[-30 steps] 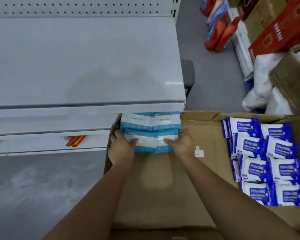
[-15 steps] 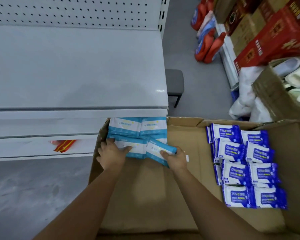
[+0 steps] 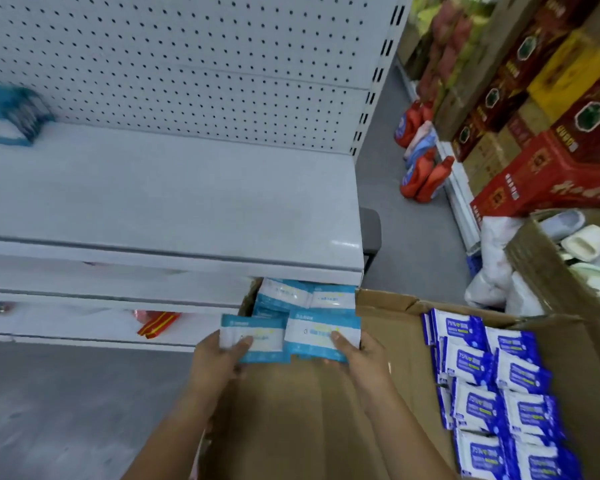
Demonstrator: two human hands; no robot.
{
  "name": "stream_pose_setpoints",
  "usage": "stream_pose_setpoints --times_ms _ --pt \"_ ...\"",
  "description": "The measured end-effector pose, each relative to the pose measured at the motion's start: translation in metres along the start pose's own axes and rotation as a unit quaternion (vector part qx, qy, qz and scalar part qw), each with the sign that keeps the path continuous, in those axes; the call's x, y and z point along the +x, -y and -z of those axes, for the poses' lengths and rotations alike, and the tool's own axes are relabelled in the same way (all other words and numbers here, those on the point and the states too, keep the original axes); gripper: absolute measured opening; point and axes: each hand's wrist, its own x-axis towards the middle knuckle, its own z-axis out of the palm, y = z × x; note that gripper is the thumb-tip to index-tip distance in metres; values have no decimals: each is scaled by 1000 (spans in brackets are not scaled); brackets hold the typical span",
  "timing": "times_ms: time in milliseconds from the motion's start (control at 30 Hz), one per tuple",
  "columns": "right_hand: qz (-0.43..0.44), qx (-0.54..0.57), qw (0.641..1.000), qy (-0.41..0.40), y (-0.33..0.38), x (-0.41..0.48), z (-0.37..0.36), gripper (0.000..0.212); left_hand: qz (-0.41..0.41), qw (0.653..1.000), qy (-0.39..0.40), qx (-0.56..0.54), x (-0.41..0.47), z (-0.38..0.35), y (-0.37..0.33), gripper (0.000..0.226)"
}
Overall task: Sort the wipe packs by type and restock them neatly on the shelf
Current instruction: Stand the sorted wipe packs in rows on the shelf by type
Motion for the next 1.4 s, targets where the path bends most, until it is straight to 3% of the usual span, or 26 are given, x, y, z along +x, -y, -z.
stream_pose_setpoints --times_ms 133,367,533,700,1033,1400 --pt "61 10 996 60 58 -53 -73 22 -60 992 -69 -86 -47 87 -44 15" --pt "184 56 973 126 154 -169 -237 17 -172 957 -97 -211 -104 268 -135 18" --pt "218 82 960 156 154 -227 -335 22 -224 935 -134 -239 -123 393 -159 20" --pt "211 66 960 172 136 -250 -407 23 -248 927 -145 -242 -126 473 -157 20" --pt "218 21 959 181 147 -194 -492 27 -227 930 -166 -236 -40 531 -166 27" --pt "190 -29 963 187 199 -42 -620 19 -215 936 -192 -203 106 580 -253 16"
